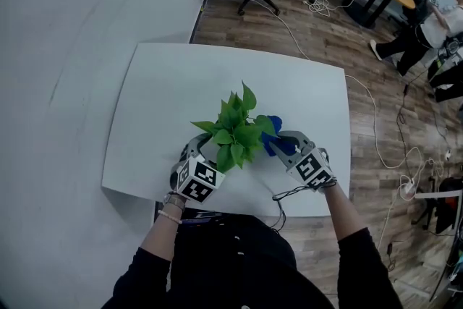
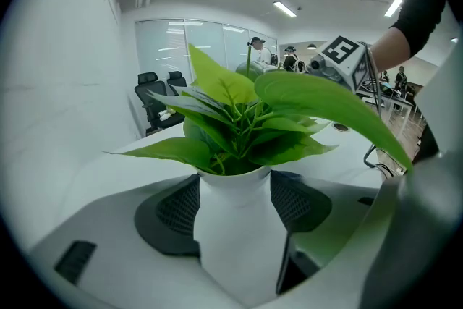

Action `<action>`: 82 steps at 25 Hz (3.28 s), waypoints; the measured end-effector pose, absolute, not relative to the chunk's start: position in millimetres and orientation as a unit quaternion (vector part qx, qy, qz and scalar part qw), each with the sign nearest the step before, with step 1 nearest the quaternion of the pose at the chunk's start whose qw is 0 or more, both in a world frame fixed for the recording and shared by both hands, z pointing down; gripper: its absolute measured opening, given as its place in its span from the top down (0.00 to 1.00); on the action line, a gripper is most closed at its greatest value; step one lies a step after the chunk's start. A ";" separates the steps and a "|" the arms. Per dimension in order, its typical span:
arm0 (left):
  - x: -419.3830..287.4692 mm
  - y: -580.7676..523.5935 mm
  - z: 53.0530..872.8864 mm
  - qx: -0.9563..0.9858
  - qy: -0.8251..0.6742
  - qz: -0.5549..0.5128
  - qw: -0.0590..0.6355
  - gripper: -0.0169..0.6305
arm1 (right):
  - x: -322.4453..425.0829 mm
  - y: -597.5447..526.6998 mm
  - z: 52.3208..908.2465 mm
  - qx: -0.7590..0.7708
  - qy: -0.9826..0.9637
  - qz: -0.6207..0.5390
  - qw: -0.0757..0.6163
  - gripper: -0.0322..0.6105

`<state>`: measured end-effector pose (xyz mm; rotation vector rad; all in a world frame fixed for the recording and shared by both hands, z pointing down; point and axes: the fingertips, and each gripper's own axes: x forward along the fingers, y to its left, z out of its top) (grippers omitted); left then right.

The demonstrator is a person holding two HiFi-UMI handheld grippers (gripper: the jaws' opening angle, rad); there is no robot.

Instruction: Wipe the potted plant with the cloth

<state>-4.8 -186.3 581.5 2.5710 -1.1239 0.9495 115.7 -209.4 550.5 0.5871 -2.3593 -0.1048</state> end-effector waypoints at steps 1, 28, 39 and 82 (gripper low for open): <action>-4.8 -186.3 582.2 0.865 -0.377 0.320 0.090 0.48 | 114.8 -219.8 546.1 0.219 -0.908 -0.060 0.353 0.83; -5.7 -183.3 578.1 0.860 -0.382 0.326 0.094 0.50 | 57.9 -187.8 575.3 0.204 -0.925 0.003 0.322 0.83; -2.6 -185.6 581.5 0.860 -0.394 0.312 0.092 0.50 | 28.0 -140.0 574.1 0.208 -0.934 0.043 0.287 0.83; -43.1 -132.4 393.1 0.834 -0.522 0.174 -0.043 0.94 | 82.1 -124.9 384.7 0.424 -0.894 -0.063 0.129 0.83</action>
